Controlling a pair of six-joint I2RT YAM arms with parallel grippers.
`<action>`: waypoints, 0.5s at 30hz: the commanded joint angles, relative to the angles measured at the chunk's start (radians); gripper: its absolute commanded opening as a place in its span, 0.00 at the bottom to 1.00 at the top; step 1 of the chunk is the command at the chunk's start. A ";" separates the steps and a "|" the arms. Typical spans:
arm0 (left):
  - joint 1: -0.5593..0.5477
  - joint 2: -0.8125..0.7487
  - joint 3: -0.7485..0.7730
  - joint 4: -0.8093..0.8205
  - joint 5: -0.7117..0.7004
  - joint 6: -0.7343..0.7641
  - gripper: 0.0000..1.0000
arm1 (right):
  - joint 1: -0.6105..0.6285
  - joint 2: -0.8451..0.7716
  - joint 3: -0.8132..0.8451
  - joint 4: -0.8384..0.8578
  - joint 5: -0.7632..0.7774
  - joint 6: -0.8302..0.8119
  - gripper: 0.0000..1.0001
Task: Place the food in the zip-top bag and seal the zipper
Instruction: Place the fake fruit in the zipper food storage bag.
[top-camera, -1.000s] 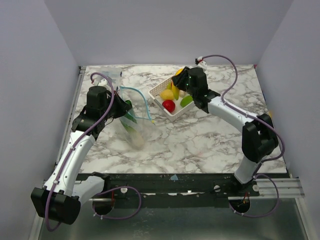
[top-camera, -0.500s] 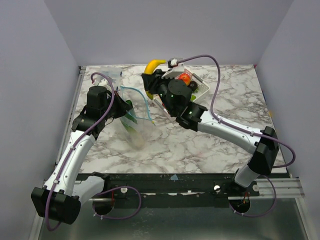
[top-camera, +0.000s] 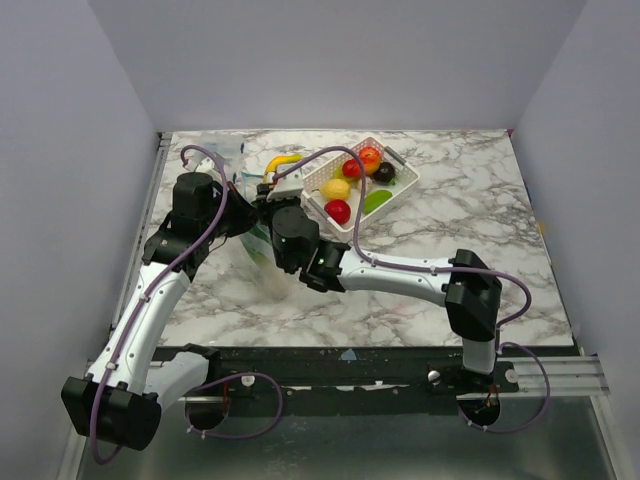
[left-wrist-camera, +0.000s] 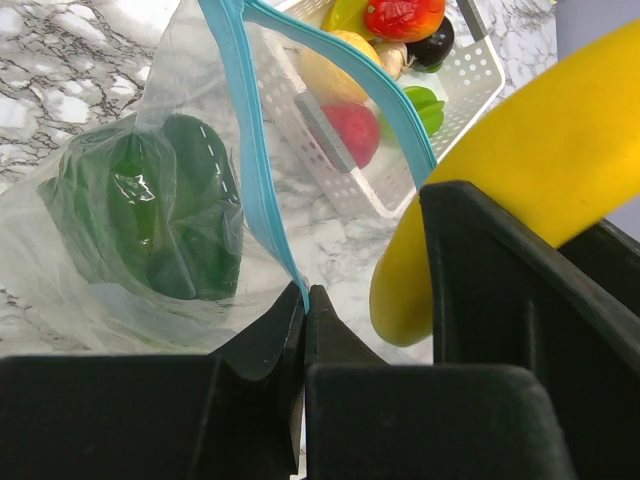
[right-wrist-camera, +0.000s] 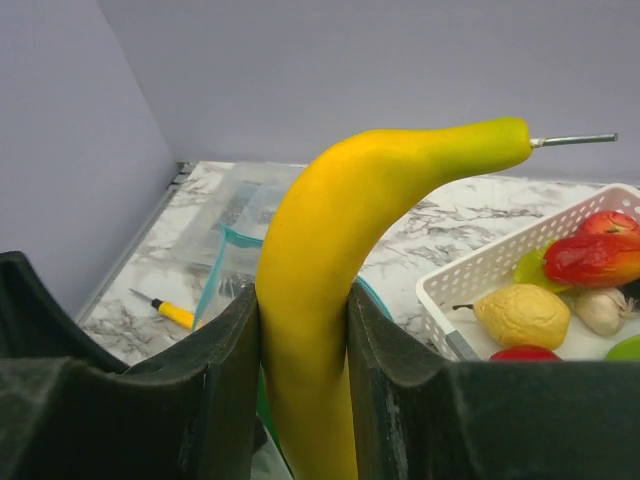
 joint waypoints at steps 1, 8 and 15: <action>0.002 -0.018 -0.003 0.002 -0.002 0.017 0.00 | -0.005 0.000 0.033 0.008 0.070 0.014 0.13; 0.005 -0.013 0.001 -0.002 0.002 0.017 0.00 | -0.005 -0.045 -0.015 -0.186 0.009 0.175 0.26; 0.015 -0.016 0.001 -0.002 0.007 0.015 0.00 | -0.005 -0.003 0.079 -0.483 -0.040 0.258 0.57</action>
